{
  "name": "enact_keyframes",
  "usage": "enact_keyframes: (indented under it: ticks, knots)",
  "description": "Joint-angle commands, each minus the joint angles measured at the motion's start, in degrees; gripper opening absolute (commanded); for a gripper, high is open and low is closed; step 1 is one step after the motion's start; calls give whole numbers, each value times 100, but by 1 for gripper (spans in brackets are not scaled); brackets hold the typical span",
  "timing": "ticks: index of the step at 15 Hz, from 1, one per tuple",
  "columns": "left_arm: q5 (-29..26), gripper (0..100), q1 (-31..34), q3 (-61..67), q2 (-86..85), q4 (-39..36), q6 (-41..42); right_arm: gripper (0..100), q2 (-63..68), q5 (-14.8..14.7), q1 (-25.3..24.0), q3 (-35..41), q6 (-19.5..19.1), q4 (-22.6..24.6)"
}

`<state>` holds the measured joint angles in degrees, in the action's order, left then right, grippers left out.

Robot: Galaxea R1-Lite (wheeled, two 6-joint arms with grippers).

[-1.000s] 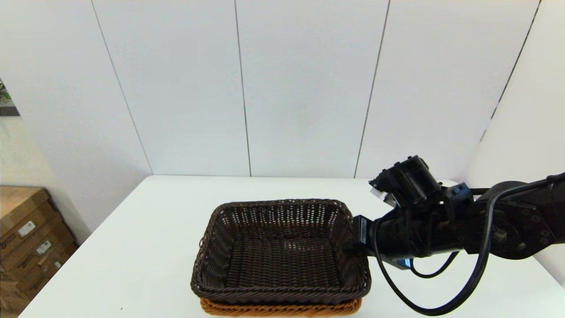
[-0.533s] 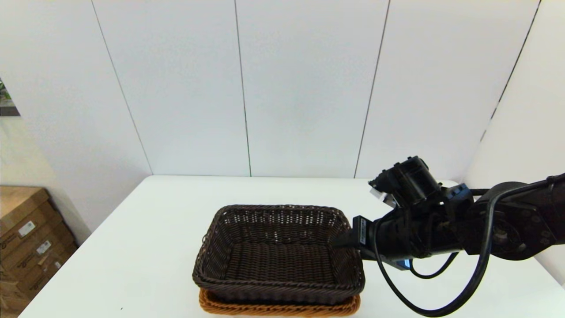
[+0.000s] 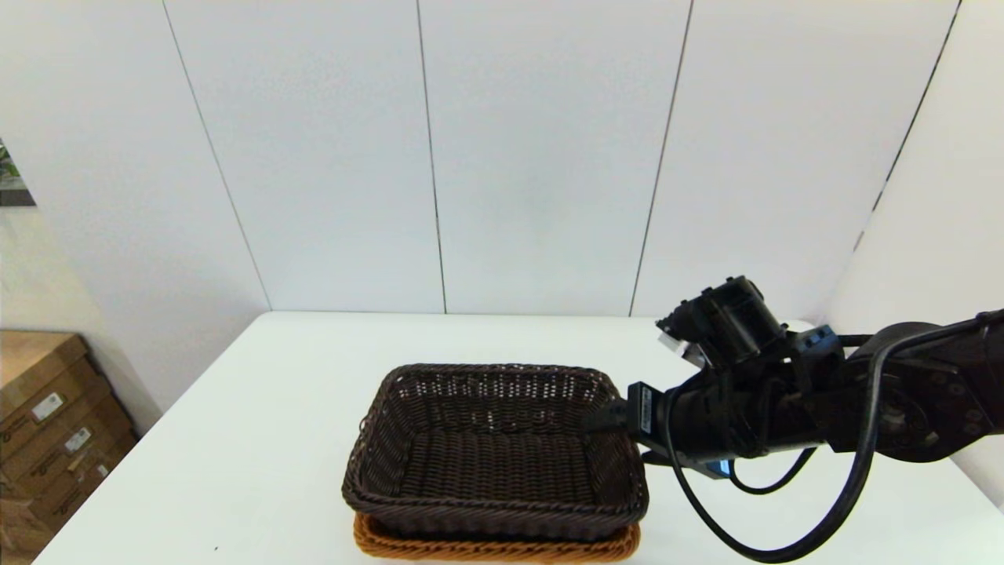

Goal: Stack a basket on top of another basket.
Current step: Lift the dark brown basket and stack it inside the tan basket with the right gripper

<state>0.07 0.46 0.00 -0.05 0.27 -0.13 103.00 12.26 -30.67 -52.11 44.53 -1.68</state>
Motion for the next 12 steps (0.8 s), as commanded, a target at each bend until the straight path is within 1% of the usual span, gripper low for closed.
enact_keyframes:
  ticks: [1,5,6,7,9,10,11,12]
  knots:
    - [1,100,-2,9,-4,0,-4,100,-131,-49,0,-18,-138,1]
    - [1,100,6,9,-4,0,-4,100,-201,-620,35,0,-841,-8]
    - [1,100,-2,9,-4,0,-4,100,-254,-708,123,-36,-1131,1]
    - [1,100,-2,9,-4,0,-4,100,-298,-875,193,-53,-1526,-8]
    - [1,100,6,9,-4,0,-4,100,-342,-1367,316,-53,-2282,1]
    - [1,100,6,9,-4,0,-4,100,-430,-1534,395,-53,-2643,19]
    - [1,100,-2,9,-4,0,-4,100,-526,-1604,448,-36,-2915,195]
    - [1,100,-2,9,-4,0,-4,100,-597,-1780,483,-18,-3179,423]
